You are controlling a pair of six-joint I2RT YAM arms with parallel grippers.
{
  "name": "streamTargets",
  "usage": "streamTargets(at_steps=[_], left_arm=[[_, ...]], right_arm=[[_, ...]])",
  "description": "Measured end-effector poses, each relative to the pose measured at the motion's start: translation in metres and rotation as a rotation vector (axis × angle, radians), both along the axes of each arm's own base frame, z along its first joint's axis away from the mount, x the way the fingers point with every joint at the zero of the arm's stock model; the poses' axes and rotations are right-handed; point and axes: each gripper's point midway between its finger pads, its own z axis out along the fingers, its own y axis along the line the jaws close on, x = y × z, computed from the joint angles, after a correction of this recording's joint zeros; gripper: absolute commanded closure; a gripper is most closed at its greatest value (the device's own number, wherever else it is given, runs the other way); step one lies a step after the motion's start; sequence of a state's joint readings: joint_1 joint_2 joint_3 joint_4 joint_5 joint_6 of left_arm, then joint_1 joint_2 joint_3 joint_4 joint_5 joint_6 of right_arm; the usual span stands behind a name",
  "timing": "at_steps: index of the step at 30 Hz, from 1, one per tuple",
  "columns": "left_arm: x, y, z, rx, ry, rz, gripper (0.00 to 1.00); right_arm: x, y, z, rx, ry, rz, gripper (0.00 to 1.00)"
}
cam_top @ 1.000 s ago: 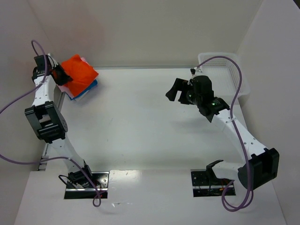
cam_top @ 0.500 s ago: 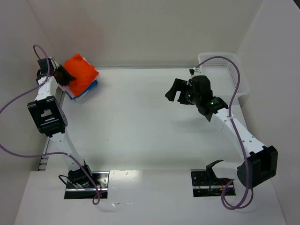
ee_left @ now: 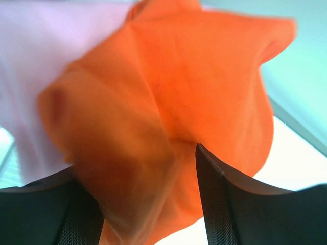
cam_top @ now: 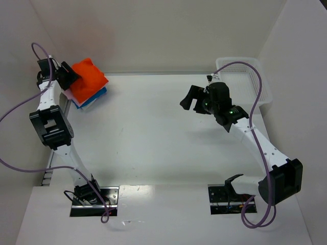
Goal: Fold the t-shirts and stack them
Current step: Put the neatly folded tshirt into the corner of the board with the left arm
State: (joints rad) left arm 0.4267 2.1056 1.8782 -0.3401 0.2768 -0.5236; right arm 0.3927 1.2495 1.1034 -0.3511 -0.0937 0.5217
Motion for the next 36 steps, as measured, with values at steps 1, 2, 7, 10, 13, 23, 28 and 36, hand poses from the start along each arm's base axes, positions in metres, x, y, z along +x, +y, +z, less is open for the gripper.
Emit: streamTargets(at_steps=[1, 2, 7, 10, 13, 23, 28, 36], left_arm=[[0.0, 0.002, 0.006, 0.012, -0.007, 0.01, 0.3], [-0.002, 0.005, 0.012, 0.026, -0.014, 0.024, 0.3], [-0.011, 0.02, 0.058, 0.129, -0.073, 0.098, 0.29], [-0.015, 0.027, 0.087, 0.183, -0.116, 0.133, 0.27], [-0.017, 0.03, 0.107, 0.229, -0.154, 0.141, 0.27], [0.009, -0.015, 0.108, 0.261, -0.21, -0.001, 0.29], [0.033, -0.041, 0.05, 0.241, -0.117, -0.034, 0.29], [0.039, -0.029, -0.028, 0.229, 0.034, 0.043, 0.27]], right_arm=[[0.0, 0.0, 0.0, 0.002, 0.001, -0.001, 0.01], [0.0, 0.0, 0.0, 0.004, 0.002, -0.002, 0.01], [-0.001, 0.0, 0.002, 0.015, -0.003, -0.006, 0.01], [-0.004, -0.001, 0.002, 0.023, -0.006, -0.009, 0.01], [-0.006, -0.001, 0.001, 0.034, -0.007, -0.014, 0.01], [-0.012, -0.004, -0.001, 0.039, -0.011, -0.022, 0.01], [-0.013, -0.008, 0.003, 0.038, -0.025, -0.039, 0.01], [-0.011, -0.013, 0.005, 0.043, -0.026, -0.072, 0.01]])
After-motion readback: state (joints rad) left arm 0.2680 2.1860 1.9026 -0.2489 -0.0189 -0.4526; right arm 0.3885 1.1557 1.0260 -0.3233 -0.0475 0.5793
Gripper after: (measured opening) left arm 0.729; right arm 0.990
